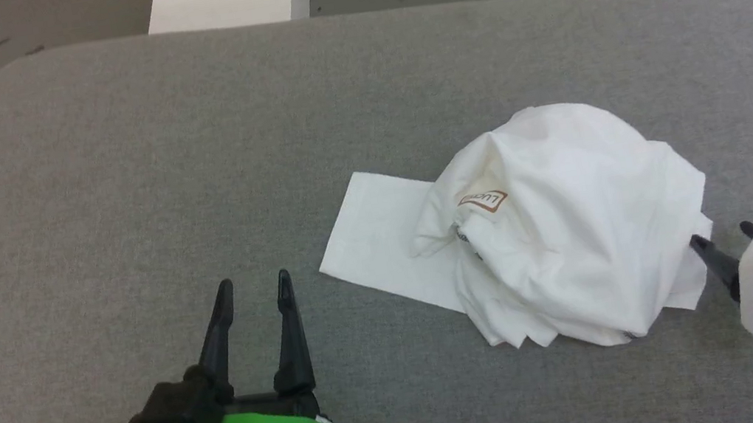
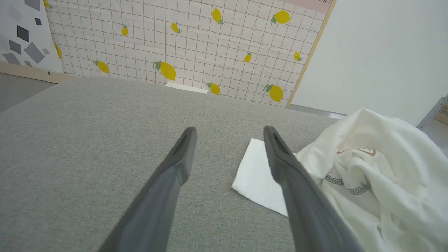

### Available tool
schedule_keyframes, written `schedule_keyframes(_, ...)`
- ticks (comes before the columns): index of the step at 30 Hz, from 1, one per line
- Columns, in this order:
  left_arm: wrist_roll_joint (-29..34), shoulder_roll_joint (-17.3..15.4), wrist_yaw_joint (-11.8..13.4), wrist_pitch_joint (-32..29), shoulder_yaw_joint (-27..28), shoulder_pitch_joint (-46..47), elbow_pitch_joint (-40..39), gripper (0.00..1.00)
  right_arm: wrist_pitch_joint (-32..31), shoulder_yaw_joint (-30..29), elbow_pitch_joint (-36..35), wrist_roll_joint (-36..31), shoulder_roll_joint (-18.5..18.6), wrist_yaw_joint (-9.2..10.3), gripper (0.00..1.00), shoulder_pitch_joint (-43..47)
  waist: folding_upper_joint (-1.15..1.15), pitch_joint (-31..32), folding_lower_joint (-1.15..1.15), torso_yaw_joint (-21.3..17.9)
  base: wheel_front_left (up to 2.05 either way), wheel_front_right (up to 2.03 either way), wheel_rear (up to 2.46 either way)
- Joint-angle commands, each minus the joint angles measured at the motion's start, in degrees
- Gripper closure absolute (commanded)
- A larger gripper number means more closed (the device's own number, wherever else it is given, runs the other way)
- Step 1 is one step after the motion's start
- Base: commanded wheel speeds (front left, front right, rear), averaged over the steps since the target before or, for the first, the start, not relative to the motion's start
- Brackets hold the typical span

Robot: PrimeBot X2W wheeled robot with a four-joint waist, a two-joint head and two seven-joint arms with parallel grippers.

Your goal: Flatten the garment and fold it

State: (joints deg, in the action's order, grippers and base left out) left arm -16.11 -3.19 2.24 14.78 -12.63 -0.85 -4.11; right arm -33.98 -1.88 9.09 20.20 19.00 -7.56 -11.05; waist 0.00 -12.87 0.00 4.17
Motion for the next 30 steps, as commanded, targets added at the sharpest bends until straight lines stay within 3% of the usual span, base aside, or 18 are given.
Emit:
schedule_keyframes(1, 0.28, 0.26, -0.30, 0.21, 0.13, 1.30, 0.15, 0.00, -0.26, 1.16, 0.86, 0.37, 0.79, 0.08, 0.00, -1.45, 0.00, -2.48, 0.00, 1.86, 0.00, 0.00, 0.00)
schedule_keyframes(7, -0.63, 0.30, 0.24, 0.21, -0.55, 2.93, 0.20, 0.00, 1.08, 6.17, 6.40, 1.54, 2.05, 0.08, 0.00, -4.40, 0.00, -4.24, 0.00, 3.72, 0.00, 0.00, 0.00)
schedule_keyframes(10, -0.94, 0.30, 0.62, 0.21, -0.47, 3.06, 0.14, 0.00, 1.64, 7.35, 8.56, 1.87, 2.04, 0.08, 1.00, -5.40, 0.00, -4.37, 0.00, 4.07, 0.00, 0.00, 0.00)
schedule_keyframes(22, -1.87, 0.31, 1.11, 0.22, 0.80, 1.79, 0.44, 0.00, 7.12, 5.09, 3.89, 1.62, 2.73, 0.08, 1.00, -7.97, 0.00, 0.66, 0.00, 0.40, 0.00, 0.00, 0.00)
schedule_keyframes(30, -2.07, 0.31, 1.14, 0.22, 1.61, -0.01, 0.60, 0.00, 7.63, -5.81, -1.81, -2.48, 5.22, 0.08, 1.00, -6.23, 0.00, 4.33, 0.00, -0.91, 0.00, 0.00, 0.00)
